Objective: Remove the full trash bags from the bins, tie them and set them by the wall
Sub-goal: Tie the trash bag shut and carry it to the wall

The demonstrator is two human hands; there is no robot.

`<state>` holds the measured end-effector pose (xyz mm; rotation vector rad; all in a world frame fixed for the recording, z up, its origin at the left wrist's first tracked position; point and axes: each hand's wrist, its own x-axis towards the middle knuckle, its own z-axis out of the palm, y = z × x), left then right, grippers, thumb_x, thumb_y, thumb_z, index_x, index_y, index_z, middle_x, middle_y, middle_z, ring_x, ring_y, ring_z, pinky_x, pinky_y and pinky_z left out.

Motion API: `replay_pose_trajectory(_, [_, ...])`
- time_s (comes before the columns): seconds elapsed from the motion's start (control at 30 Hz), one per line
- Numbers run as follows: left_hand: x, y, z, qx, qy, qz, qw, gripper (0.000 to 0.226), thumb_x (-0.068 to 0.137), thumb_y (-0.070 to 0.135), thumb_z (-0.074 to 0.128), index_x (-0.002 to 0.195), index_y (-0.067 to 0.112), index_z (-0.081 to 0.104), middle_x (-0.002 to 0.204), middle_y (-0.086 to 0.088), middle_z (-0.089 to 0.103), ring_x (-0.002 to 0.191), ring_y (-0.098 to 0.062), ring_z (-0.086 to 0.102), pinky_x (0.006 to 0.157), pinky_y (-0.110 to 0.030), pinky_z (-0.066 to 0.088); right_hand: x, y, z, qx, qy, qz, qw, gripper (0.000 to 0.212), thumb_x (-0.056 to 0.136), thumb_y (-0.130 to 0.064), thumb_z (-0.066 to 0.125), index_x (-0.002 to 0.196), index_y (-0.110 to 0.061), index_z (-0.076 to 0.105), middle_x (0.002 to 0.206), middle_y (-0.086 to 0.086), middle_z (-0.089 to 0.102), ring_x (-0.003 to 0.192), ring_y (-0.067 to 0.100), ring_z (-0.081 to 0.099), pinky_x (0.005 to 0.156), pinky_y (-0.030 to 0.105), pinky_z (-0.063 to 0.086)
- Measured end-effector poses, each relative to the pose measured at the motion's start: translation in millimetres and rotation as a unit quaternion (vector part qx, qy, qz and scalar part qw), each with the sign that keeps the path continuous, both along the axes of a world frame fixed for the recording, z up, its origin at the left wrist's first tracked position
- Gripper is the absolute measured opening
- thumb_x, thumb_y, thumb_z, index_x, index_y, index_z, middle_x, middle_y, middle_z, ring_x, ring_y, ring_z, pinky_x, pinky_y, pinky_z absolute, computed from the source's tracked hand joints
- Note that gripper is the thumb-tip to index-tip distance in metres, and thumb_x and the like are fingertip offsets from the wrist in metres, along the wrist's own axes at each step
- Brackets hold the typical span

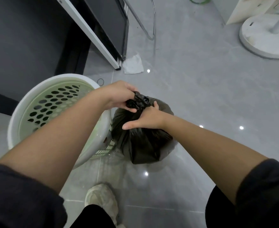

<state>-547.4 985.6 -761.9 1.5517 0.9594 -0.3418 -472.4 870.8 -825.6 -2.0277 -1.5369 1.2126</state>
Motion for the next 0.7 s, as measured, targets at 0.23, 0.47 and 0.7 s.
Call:
replay_pose_trajectory(0.23, [10.0, 7.6, -10.7, -0.095, -0.011, 0.132, 0.987, 0.016, 0.092, -0.007, 0.046, 0.102, -0.003, 0.058, 0.103, -0.018, 0.063, 0.089, -0.023, 0.066, 0.059, -0.025, 0.06, -0.8, 8.0, -18.5, 0.007, -0.028, -0.104, 0.994, 0.04, 0.093, -0.047, 0.044, 0.128, -0.029, 0.051, 0.13, 0.0, 0.057, 0.13, 0.022, 0.04, 0.112, 0.053, 0.009])
replay_pose_trajectory(0.47, [2.9, 6.9, -19.8, -0.07, -0.098, 0.216, 0.969, 0.023, 0.091, -0.012, 0.042, 0.088, 0.002, 0.06, 0.09, -0.013, 0.064, 0.08, -0.021, 0.066, 0.058, -0.024, 0.059, 9.2, 11.5, -10.1, 0.007, 0.076, -0.144, 0.987, 0.027, 0.094, -0.016, 0.04, 0.115, -0.017, 0.057, 0.116, 0.003, 0.057, 0.127, 0.029, 0.039, 0.115, 0.048, 0.01])
replay_pose_trajectory(0.7, [-3.1, -1.1, -22.7, 0.022, -0.127, 0.233, 0.964, 0.025, 0.092, 0.002, 0.05, 0.116, 0.008, 0.055, 0.111, -0.012, 0.063, 0.093, -0.021, 0.067, 0.077, -0.03, 0.059, 18.3, 1.8, -2.2, -0.012, 0.011, -0.128, 0.992, 0.034, 0.097, -0.022, 0.036, 0.114, -0.002, 0.057, 0.118, 0.016, 0.059, 0.116, 0.031, 0.047, 0.099, 0.035, 0.03])
